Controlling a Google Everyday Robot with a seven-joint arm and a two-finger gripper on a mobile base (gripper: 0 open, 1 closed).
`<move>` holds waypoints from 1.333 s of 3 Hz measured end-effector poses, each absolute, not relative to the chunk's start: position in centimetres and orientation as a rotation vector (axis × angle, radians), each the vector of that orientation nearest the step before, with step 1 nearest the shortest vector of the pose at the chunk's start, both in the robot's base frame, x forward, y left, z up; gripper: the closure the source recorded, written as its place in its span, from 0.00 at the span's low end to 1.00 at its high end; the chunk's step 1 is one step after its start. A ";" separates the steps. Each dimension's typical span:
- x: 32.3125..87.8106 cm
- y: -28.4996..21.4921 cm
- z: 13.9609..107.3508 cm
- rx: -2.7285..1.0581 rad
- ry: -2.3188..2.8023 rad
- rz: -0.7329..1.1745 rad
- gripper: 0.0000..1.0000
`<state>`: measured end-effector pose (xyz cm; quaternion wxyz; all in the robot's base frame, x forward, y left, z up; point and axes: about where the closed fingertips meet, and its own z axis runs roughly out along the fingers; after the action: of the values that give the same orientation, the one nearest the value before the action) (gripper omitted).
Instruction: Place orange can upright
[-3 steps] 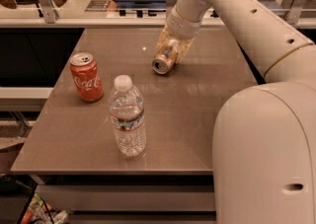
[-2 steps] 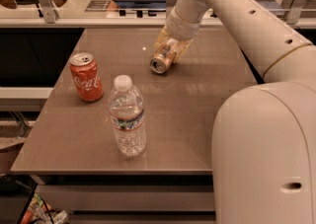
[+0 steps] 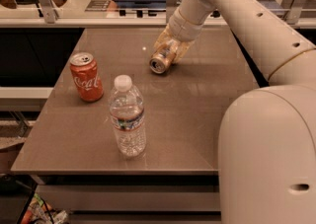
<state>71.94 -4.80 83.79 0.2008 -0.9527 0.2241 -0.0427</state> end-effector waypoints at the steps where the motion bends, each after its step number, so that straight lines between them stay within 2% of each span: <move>1: 71.1 -5.0 84.0 -2.559 0.589 -0.057 1.00; 4: 68.2 -7.1 85.0 -2.283 0.785 0.053 1.00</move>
Offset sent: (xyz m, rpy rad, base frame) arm -0.0329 -0.0174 0.0119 0.2859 0.0737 -0.0330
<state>68.25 -7.07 85.05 0.3556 -0.8836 0.3039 0.0205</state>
